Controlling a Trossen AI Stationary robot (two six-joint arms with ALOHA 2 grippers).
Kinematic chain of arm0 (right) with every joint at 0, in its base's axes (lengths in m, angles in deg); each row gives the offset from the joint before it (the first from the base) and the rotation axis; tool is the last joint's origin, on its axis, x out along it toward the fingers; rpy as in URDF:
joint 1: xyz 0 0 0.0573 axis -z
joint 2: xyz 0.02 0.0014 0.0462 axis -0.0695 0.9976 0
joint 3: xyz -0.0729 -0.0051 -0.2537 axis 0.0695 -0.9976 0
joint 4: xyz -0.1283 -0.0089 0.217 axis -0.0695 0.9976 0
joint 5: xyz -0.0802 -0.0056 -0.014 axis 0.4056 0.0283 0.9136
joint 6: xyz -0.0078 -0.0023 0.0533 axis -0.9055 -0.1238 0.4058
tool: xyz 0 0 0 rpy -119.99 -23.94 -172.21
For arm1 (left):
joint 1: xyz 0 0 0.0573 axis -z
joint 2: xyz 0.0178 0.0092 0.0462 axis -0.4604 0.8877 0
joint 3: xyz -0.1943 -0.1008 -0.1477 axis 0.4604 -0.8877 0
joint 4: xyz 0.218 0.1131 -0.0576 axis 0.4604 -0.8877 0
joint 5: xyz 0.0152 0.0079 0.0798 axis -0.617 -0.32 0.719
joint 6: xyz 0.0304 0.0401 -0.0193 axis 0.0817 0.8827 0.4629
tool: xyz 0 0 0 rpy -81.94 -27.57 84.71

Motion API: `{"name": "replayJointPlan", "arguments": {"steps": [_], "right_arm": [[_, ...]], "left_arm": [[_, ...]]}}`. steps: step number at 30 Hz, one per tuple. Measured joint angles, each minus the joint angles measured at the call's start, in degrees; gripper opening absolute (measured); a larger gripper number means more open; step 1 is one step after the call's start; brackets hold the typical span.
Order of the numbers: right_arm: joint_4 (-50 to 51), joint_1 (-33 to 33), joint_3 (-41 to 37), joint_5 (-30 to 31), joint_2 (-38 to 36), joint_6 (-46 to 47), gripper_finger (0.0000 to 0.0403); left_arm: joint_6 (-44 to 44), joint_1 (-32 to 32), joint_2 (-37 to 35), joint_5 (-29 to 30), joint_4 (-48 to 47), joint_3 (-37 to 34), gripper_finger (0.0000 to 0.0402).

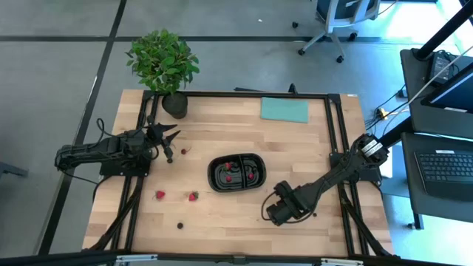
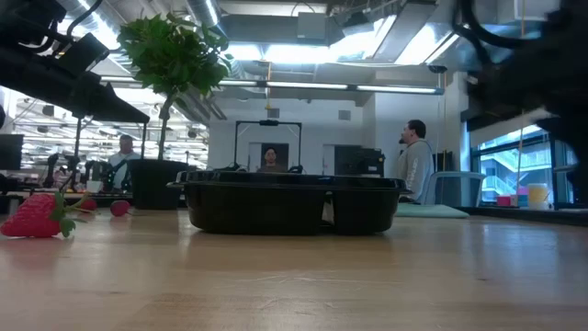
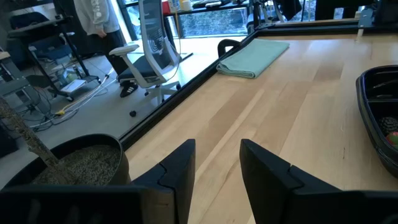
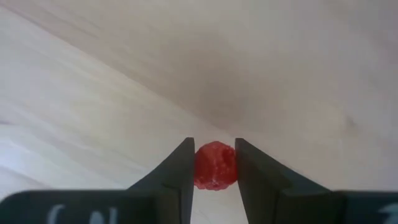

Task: Pick and placing Produce into tupperware
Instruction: Put the red raspberry into the left section of the black bin

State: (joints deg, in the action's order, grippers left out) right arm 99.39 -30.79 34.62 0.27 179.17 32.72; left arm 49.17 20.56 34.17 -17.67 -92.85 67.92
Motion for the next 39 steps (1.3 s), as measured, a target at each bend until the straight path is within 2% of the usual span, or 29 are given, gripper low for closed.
{"name": "replayJointPlan", "arguments": {"steps": [11,16,23,29,39], "right_arm": [[-3.4,6.9,10.3,11.6,-0.1,-17.3,0.0103],[-13.2,11.7,13.0,15.8,-0.2,-31.9,0.0102],[-25.7,18.4,13.3,16.3,0.2,-47.1,0.0102],[-29.4,21.6,13.3,15.2,4.6,-51.1,0.0103],[-31.2,22.5,13.3,13.0,10.8,-51.2,0.0103]], "left_arm": [[0.0,0.0,0.0,0.0,0.0,0.0,0.0120],[0.0,0.0,0.0,0.0,0.0,0.0,0.0120],[0.0,0.0,0.0,0.0,0.0,0.0,0.0120],[0.0,0.0,0.0,0.0,0.0,0.0,0.0120],[0.0,0.0,0.0,0.0,0.0,0.0,0.0120]]}}
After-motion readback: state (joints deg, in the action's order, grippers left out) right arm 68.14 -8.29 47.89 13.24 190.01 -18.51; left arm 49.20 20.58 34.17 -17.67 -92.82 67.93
